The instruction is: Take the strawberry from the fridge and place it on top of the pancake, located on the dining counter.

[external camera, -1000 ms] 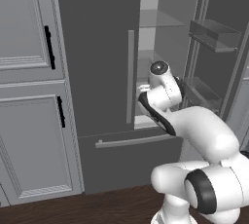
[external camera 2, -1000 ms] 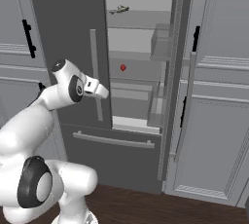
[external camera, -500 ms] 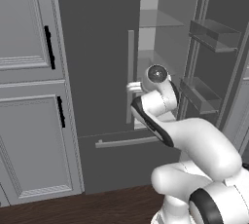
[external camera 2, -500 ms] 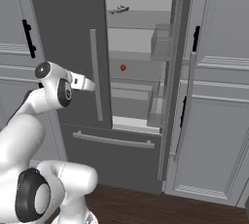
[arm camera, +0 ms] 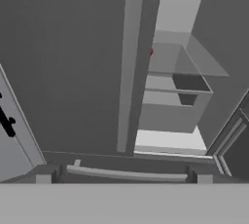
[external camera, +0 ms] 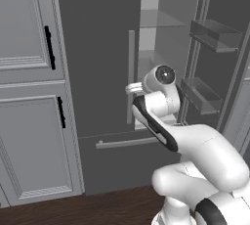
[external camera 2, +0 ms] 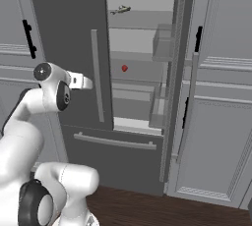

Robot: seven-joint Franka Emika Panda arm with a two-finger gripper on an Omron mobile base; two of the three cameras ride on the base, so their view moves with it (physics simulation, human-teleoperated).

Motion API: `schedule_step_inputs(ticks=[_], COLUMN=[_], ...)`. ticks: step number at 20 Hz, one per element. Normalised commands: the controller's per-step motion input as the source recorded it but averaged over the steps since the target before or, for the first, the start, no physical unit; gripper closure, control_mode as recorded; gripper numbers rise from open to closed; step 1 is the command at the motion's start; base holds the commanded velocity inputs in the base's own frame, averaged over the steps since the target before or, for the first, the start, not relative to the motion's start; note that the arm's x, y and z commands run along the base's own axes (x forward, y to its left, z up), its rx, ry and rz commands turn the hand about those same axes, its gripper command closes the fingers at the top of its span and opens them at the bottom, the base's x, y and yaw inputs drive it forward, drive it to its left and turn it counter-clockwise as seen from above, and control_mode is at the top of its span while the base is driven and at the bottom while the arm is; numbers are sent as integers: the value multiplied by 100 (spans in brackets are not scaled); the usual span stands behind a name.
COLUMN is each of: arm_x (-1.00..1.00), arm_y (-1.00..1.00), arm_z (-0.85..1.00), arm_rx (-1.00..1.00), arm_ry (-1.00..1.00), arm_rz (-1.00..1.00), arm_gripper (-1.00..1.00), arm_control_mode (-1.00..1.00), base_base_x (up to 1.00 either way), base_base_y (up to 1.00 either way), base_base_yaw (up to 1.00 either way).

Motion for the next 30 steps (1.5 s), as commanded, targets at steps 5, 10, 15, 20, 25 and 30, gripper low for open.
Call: schedule_step_inputs(ticks=[5,10,15,20,25,30], arm_x=[-5,26,81,79,29,63], arm_y=[4,4,2,-4,-11,-9], arm_z=[9,11,7,4,0,0], arm_rx=[2,0,-1,0,3,6], arm_ry=[-3,1,0,7,4,0], arm_rz=[7,-8,-17,-3,0,7], arm_gripper=[-100,-100,-100,-100,-100,-100], arm_control_mode=[-100,-100,-100,-100,-100,-100], base_base_x=[0,0,0,0,0,0], base_base_y=[0,0,0,0,0,0], base_base_yaw=[0,0,0,0,0,0])
